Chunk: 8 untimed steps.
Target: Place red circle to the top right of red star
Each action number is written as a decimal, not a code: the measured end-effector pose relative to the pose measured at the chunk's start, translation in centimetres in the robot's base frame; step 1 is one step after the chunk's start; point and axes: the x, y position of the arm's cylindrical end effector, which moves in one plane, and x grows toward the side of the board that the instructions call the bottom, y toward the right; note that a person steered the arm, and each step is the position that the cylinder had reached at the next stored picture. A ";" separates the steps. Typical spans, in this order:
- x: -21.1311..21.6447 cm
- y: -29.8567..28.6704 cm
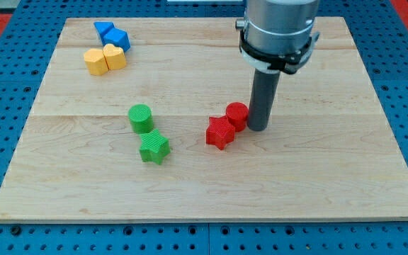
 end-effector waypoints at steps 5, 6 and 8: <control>-23.8 -16.1; -25.1 -25.9; -22.3 -34.7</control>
